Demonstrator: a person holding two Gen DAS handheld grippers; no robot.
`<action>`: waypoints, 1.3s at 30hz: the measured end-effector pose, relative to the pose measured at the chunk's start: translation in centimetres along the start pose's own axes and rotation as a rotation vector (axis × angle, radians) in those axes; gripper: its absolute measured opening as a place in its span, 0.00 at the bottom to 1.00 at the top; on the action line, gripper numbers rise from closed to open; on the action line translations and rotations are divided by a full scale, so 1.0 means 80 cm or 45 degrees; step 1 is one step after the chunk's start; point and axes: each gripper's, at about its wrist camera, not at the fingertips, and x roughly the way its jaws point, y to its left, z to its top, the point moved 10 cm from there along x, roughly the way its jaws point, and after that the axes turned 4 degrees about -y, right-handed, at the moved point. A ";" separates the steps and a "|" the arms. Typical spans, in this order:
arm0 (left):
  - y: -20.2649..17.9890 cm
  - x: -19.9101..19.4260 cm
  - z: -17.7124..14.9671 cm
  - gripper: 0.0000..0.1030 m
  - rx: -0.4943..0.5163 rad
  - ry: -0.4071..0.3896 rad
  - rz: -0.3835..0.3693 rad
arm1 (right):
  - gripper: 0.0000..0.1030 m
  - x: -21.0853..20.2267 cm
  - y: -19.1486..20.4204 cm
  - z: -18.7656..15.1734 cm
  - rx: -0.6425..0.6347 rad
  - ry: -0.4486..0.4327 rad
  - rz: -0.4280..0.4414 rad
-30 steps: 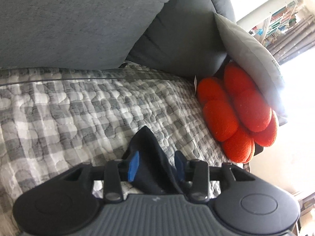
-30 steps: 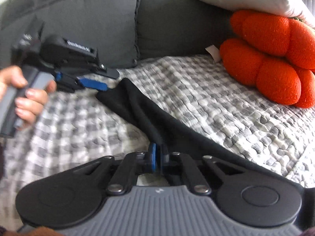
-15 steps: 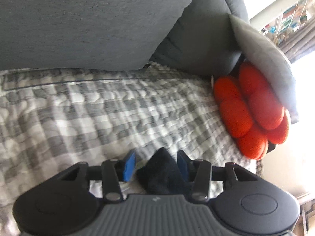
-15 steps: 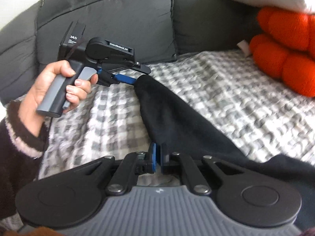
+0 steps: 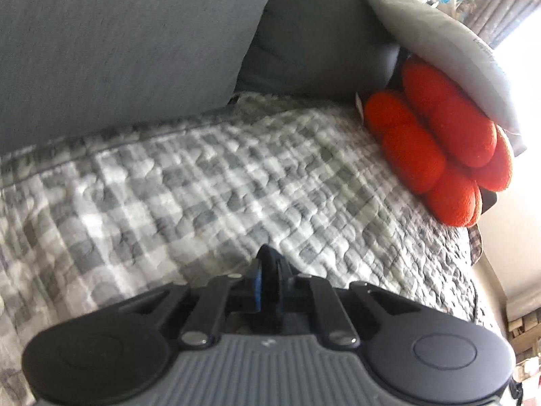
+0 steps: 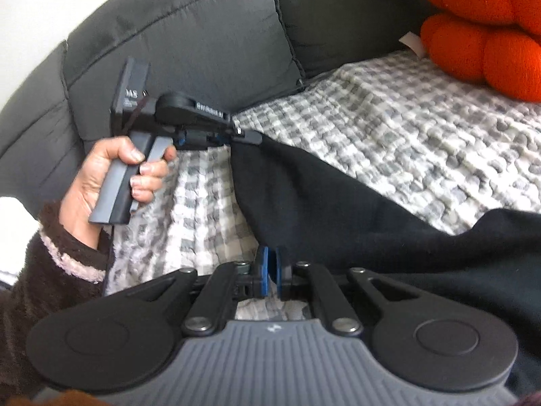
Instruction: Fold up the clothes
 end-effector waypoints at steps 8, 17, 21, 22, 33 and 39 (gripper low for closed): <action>0.011 -0.050 0.050 0.07 -0.031 -0.409 -0.011 | 0.04 0.023 0.009 0.011 -0.031 -0.022 -0.015; 0.073 -0.018 0.029 0.32 -0.196 -0.194 0.188 | 0.17 0.041 0.014 0.014 -0.021 -0.018 -0.045; 0.068 -0.020 0.024 0.36 -0.235 -0.092 0.115 | 0.32 0.037 0.016 0.020 -0.059 -0.028 -0.073; 0.064 -0.019 0.022 0.37 -0.224 -0.078 0.104 | 0.47 0.037 0.016 0.022 -0.074 -0.031 -0.083; 0.029 0.032 0.007 0.04 -0.061 -0.094 0.068 | 0.46 0.065 0.019 0.038 -0.210 -0.082 -0.168; 0.012 -0.001 0.035 0.03 0.007 -0.319 0.112 | 0.00 0.081 0.021 0.047 -0.220 -0.088 -0.152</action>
